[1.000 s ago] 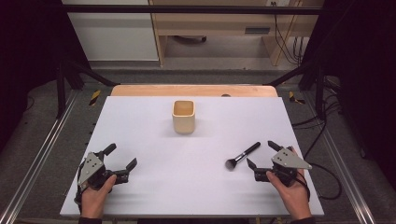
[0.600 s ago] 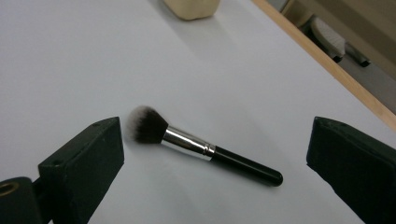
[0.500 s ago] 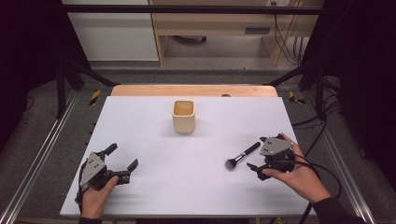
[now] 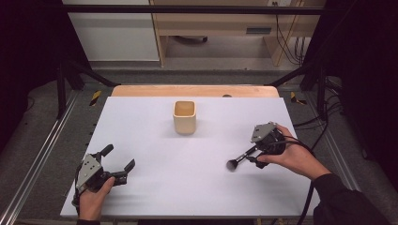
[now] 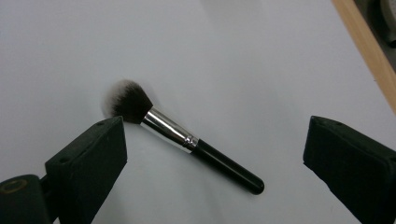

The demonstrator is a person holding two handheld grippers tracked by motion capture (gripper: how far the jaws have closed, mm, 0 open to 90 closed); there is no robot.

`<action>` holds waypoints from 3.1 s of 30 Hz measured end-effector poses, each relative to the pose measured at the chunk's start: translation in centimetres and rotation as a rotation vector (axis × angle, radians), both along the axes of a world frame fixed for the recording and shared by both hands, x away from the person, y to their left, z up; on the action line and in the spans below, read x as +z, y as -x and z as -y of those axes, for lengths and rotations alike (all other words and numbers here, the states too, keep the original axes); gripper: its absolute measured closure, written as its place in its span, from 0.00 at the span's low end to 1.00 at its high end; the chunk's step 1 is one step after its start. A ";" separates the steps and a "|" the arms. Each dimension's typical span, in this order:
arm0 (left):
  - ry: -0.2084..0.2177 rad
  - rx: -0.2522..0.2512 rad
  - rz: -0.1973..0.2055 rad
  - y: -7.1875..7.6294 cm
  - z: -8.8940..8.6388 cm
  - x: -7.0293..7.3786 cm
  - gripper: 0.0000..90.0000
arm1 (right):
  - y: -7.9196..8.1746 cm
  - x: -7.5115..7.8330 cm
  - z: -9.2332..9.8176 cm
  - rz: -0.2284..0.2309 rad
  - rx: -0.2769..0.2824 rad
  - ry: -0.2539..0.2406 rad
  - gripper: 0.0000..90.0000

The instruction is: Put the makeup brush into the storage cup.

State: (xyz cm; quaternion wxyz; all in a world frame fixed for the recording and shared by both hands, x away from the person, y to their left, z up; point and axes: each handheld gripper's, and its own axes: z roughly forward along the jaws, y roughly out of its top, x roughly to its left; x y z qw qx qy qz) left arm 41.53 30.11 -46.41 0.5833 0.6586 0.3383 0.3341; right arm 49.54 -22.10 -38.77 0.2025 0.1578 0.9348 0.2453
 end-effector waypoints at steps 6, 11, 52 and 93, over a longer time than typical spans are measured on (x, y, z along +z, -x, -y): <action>-0.011 0.001 0.003 0.0 0.0 0.0 0.01 | -1.2 -0.9 -0.2 -0.043 0.019 0.036 0.08; -0.014 0.001 0.006 0.1 -0.1 0.1 0.01 | -1.8 -1.4 -0.5 -0.063 0.031 0.049 0.08; -0.064 -0.004 0.008 0.4 0.0 -0.1 0.01 | -2.9 -4.8 -1.7 -0.141 0.090 0.127 0.21; -0.068 -0.003 0.010 0.5 0.1 0.0 0.02 | -3.4 -6.0 -1.8 -0.277 0.128 0.160 0.61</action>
